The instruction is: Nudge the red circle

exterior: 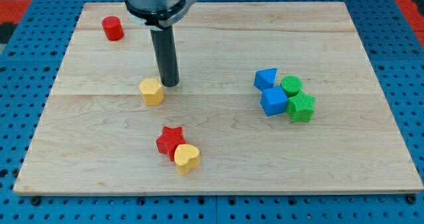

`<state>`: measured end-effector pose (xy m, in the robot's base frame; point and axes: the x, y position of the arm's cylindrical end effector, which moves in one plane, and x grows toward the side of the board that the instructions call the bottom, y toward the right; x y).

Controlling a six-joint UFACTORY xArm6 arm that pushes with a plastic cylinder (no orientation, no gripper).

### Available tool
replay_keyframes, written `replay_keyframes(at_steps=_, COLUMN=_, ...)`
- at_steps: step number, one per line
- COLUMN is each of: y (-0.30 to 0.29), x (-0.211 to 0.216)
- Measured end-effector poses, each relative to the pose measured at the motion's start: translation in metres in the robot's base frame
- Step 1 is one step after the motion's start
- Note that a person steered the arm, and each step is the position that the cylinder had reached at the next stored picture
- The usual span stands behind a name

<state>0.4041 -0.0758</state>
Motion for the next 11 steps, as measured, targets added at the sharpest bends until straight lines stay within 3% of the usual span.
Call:
replay_keyframes(at_steps=1, y=-0.041, x=-0.01)
replay_keyframes(at_steps=2, y=-0.029, x=0.045)
replay_keyframes(at_steps=3, y=-0.03, x=0.064)
replay_keyframes(at_steps=4, y=-0.015, x=0.038)
replay_keyframes(at_steps=6, y=-0.007, x=-0.139)
replay_keyframes(at_steps=7, y=-0.089, x=-0.191)
replay_keyframes(at_steps=8, y=-0.167, x=-0.17)
replay_keyframes(at_steps=9, y=-0.141, x=-0.099)
replay_keyframes(at_steps=10, y=-0.121, x=-0.124)
replay_keyframes(at_steps=11, y=-0.117, x=-0.179)
